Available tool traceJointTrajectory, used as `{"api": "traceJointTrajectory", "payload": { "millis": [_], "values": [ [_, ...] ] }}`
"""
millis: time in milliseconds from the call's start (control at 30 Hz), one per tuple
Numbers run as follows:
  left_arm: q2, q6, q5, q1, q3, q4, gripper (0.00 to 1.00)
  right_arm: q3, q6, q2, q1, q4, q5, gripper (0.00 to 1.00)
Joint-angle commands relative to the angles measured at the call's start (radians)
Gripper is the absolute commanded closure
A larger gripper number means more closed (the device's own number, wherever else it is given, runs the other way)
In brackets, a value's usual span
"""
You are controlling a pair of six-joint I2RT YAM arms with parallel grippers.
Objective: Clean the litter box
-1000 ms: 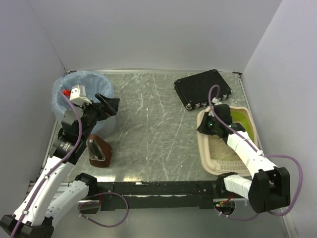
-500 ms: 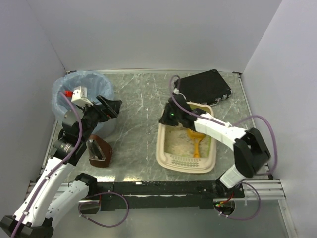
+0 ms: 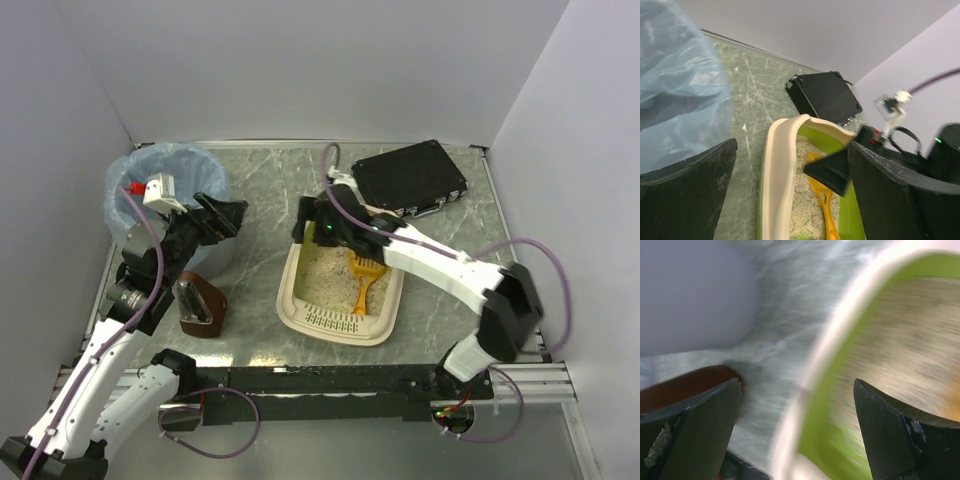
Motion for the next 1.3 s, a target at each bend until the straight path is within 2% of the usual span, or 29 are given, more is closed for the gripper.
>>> {"api": "traceJointTrajectory", "payload": {
  "millis": [0, 100, 200, 300, 400, 500, 667, 900, 1133, 1267],
  "values": [
    [0.068, 0.010, 0.112, -0.003, 0.028, 0.138, 0.03, -0.097, -0.101, -0.177, -0.008, -0.252, 0.181, 0.00],
    [0.157, 0.030, 0.158, -0.005, 0.112, 0.134, 0.03, -0.135, -0.061, -0.211, -0.008, -0.403, 0.190, 0.00],
    [0.225, 0.046, 0.231, -0.006, 0.157, 0.134, 0.03, -0.204, 0.009, -0.240, -0.008, -0.426, 0.175, 0.01],
    [0.246, 0.040, 0.285, -0.011, 0.139, 0.200, 0.03, -0.251, 0.051, -0.228, -0.010, -0.399, 0.150, 0.03],
    [0.252, 0.044, 0.299, -0.019, 0.120, 0.215, 0.03, -0.240, 0.135, -0.171, -0.011, -0.458, 0.173, 0.05],
    [0.245, 0.046, 0.296, -0.026, 0.091, 0.240, 0.03, -0.254, 0.164, -0.146, -0.017, -0.469, 0.202, 0.12],
    [0.246, 0.058, 0.276, -0.034, 0.090, 0.223, 0.03, -0.298, 0.158, -0.116, -0.065, -0.397, 0.158, 0.25],
    [0.249, 0.050, 0.265, -0.043, 0.087, 0.221, 0.03, -0.329, 0.082, -0.076, -0.145, -0.339, 0.106, 0.32],
    [0.257, 0.037, 0.255, -0.051, 0.077, 0.232, 0.03, -0.352, 0.013, -0.054, -0.180, -0.291, 0.057, 0.33],
    [0.266, 0.029, 0.245, -0.055, 0.079, 0.229, 0.03, -0.353, 0.006, -0.027, -0.188, -0.271, 0.035, 0.43]
  ]
}}
